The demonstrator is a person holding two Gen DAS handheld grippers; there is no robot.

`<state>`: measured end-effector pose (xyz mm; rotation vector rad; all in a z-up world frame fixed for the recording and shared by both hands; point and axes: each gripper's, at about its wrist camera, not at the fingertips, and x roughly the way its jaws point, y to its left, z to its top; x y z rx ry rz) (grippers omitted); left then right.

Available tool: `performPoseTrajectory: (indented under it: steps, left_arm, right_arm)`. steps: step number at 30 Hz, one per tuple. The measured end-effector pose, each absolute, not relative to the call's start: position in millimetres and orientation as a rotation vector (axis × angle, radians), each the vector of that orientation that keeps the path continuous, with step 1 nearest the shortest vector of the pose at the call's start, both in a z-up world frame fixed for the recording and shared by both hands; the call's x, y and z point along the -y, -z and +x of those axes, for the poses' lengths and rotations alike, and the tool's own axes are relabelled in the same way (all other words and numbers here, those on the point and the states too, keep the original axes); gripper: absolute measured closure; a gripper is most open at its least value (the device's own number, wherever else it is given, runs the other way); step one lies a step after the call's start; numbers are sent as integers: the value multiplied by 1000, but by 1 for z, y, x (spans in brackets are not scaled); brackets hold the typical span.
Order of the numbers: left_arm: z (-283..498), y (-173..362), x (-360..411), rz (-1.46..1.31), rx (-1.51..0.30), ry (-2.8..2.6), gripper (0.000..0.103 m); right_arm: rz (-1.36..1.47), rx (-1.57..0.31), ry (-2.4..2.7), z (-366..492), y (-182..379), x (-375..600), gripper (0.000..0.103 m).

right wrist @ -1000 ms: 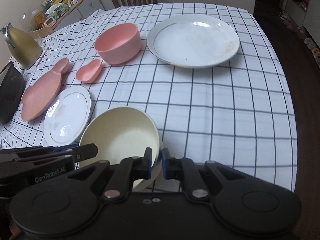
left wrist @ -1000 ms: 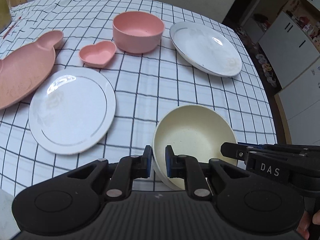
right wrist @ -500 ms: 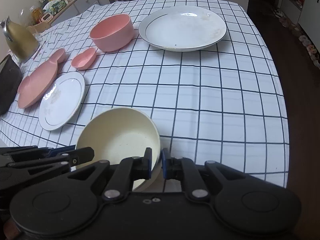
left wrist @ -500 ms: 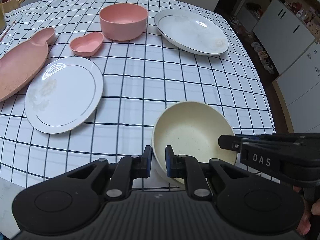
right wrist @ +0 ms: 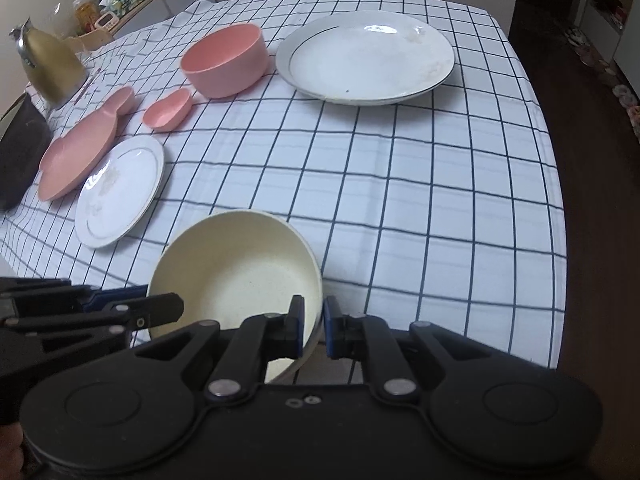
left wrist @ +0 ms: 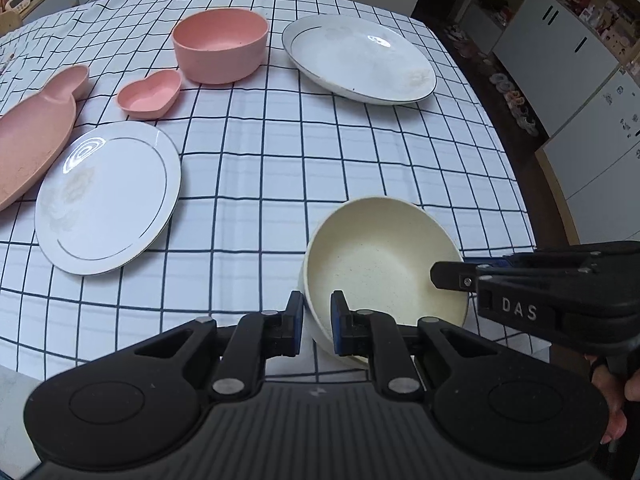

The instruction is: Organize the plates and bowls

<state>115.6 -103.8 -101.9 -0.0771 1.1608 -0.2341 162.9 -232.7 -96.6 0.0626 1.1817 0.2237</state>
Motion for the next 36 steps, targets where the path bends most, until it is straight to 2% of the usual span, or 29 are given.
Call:
performPoseTrajectory:
  steps: [9, 16, 20, 26, 28, 32, 35, 36]
  left_arm:
    - [103, 112, 95, -75, -1197, 243, 89]
    - [103, 105, 89, -82, -1180, 247, 89]
    - [107, 93, 80, -100, -1154, 240, 89]
    - [129, 72, 71, -122, -1085, 215, 88]
    - [140, 66, 68, -121, -1066, 197, 86]
    - [159, 59, 62, -130, -1027, 153, 69]
    - [174, 54, 57, -134, -1000, 117, 48]
    - [179, 52, 56, -137, -991, 105, 45]
  right_arm:
    - [56, -1234, -244, 150, 102, 224, 93]
    - [84, -1247, -235, 152, 100, 226, 80]
    - [69, -1207, -249, 161, 84, 230, 77]
    - [33, -1127, -270, 189, 59, 229, 64]
    - [16, -1105, -279, 200, 53, 227, 61]
    - [-4, -1070, -298, 224, 44, 224, 57]
    - [5, -1048, -320, 242, 38, 224, 47]
    - [7, -1040, -327, 248, 36, 224, 41]
